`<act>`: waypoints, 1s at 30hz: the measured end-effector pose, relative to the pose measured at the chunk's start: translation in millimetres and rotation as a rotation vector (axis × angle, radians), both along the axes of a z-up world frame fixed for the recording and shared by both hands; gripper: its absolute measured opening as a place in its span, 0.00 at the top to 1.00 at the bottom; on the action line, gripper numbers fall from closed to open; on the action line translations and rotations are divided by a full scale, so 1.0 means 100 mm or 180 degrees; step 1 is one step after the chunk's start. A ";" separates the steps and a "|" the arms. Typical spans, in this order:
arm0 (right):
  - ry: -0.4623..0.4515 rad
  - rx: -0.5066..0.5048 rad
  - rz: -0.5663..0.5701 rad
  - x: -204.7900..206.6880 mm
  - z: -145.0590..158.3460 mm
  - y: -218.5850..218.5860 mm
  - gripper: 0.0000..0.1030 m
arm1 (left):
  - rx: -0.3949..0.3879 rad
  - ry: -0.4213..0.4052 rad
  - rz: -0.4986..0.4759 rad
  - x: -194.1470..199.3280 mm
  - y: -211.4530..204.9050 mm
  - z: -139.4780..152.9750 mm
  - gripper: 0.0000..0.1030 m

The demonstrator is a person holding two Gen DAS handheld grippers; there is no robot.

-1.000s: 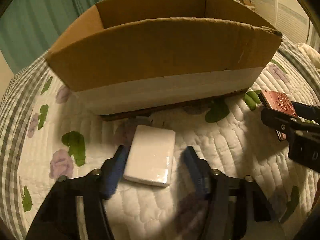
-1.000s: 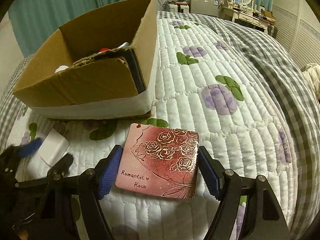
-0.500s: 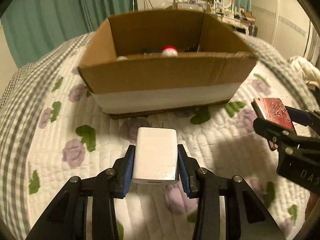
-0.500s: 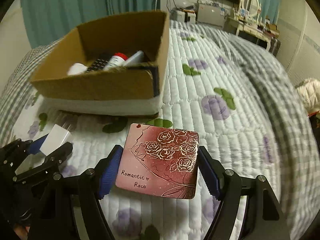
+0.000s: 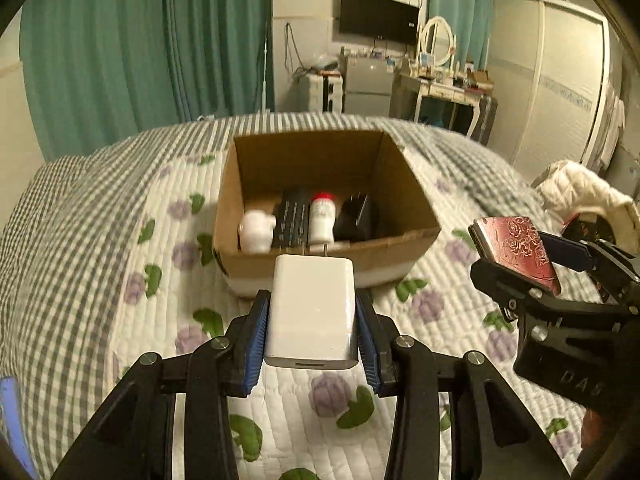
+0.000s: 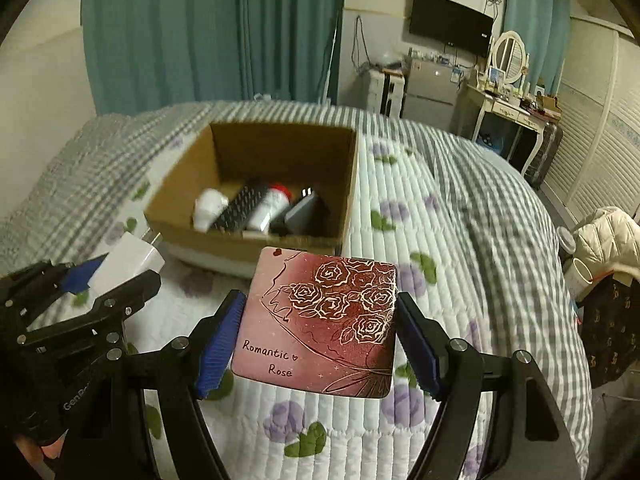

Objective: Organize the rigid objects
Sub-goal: 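Lower the white charger into the box with the left tool while the right tool carries the card over it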

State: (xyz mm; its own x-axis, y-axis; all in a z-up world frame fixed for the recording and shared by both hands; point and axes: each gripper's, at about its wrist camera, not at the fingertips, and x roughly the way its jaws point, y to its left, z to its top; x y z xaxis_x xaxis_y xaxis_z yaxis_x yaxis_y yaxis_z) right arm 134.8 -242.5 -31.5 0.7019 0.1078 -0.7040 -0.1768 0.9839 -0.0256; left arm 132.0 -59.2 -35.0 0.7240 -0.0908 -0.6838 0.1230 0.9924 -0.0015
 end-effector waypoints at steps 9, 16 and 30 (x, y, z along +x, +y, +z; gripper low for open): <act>-0.0308 0.0123 0.0102 0.24 0.58 0.05 0.28 | -0.0055 -0.0265 0.0078 0.24 0.13 0.46 0.61; -0.0493 0.0088 0.0241 0.61 0.86 0.16 0.28 | -0.0039 -0.0420 0.0132 0.63 0.16 0.60 0.61; -0.0432 0.0075 0.0289 1.49 0.59 0.24 0.28 | -0.0046 -0.0284 0.0064 1.46 0.15 0.18 0.60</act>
State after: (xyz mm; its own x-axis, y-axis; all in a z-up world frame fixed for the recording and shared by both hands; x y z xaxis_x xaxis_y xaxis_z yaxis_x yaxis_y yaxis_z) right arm 284.2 -218.3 27.3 0.7771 0.1906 -0.5998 -0.2616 0.9646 -0.0325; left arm 277.7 -44.4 -17.2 0.7837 -0.0850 -0.6153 0.1034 0.9946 -0.0057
